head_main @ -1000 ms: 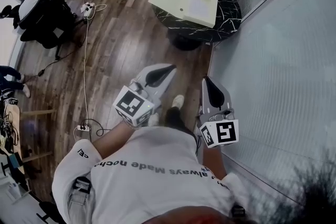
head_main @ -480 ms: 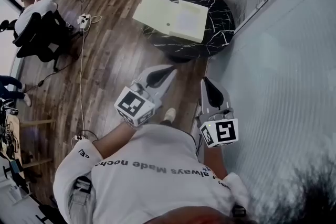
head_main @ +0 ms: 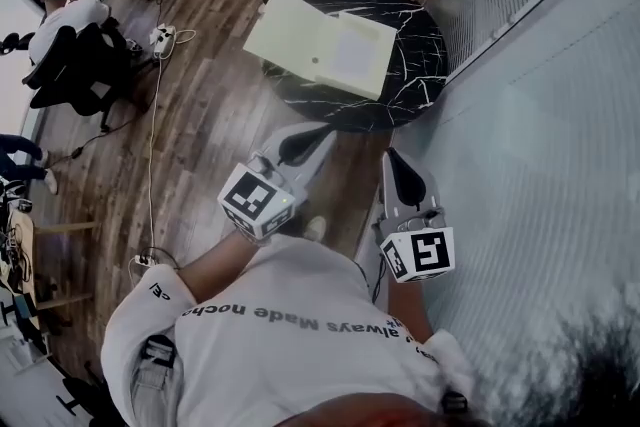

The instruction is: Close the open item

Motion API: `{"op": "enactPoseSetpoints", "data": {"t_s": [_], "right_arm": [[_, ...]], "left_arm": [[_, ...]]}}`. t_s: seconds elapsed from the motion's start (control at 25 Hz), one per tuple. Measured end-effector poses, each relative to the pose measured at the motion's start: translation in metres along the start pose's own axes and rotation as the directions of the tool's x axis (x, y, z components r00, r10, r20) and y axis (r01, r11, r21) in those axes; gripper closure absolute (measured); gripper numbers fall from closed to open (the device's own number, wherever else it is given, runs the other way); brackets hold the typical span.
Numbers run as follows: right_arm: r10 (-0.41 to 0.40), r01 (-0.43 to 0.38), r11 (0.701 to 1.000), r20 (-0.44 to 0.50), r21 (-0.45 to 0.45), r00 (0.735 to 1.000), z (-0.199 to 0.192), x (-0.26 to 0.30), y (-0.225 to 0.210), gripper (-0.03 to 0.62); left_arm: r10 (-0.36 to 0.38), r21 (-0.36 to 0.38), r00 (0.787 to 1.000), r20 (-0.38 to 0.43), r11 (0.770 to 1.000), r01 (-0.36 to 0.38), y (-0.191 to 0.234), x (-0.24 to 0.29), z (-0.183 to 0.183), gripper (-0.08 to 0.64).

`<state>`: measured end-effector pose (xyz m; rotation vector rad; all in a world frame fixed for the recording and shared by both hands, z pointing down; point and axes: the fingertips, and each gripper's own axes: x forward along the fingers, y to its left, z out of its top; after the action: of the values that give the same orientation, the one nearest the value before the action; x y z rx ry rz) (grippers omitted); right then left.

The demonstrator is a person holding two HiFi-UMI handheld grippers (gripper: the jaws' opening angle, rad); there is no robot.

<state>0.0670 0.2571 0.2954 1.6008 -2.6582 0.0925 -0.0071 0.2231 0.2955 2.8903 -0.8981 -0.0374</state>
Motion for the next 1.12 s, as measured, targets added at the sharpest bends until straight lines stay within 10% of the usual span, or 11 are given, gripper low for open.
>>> {"op": "enactPoseSetpoints", "data": {"t_s": [1.12], "right_arm": [[-0.015,0.011,0.998,-0.065,-0.057,0.998,0.0,0.307,-0.105,0.591]], "left_arm": [[-0.017,-0.052,1.0,0.013,0.999,0.017,0.29,0.142,0.012,0.557]]}}
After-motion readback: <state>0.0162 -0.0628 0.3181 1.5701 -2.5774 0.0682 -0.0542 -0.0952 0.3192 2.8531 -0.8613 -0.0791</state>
